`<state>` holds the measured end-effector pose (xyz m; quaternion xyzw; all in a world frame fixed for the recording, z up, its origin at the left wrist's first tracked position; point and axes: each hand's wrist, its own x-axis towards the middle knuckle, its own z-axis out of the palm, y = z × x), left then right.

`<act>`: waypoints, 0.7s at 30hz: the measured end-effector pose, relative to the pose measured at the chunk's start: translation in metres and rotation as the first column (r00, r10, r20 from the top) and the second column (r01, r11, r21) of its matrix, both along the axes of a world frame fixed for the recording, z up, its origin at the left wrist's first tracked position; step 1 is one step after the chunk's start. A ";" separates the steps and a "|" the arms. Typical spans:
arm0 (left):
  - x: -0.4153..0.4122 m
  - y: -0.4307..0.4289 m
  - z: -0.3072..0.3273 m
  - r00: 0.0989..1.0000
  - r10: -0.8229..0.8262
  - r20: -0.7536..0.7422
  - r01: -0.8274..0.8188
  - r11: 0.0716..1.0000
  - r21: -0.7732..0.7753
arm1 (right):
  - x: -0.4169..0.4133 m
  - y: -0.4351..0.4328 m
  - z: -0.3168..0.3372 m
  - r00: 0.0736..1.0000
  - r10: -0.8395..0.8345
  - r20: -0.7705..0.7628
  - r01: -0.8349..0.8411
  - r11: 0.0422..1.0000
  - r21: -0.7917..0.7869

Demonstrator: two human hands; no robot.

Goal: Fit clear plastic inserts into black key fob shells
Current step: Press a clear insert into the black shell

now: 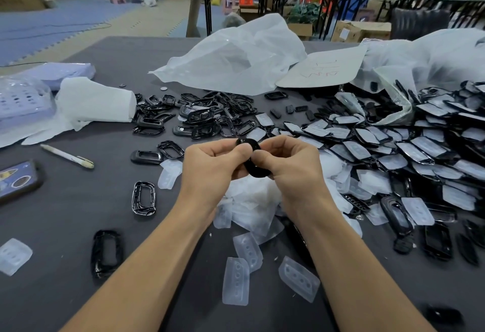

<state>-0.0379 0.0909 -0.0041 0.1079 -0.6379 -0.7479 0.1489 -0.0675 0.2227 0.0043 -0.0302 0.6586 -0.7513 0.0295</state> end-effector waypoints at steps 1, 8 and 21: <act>-0.001 -0.001 -0.001 1.000 0.015 0.004 -0.015 1.000 -0.001 | 0.001 -0.001 0.000 1.000 0.022 -0.010 -0.021 1.000 0.010; -0.002 0.003 -0.007 0.995 0.104 -0.004 -0.104 0.994 -0.030 | 0.003 -0.004 -0.002 0.998 -0.001 -0.059 0.008 0.993 0.122; -0.006 -0.007 -0.003 0.997 0.067 -0.041 -0.072 0.991 -0.117 | 0.014 -0.016 -0.003 0.975 0.006 -0.223 0.075 0.933 0.353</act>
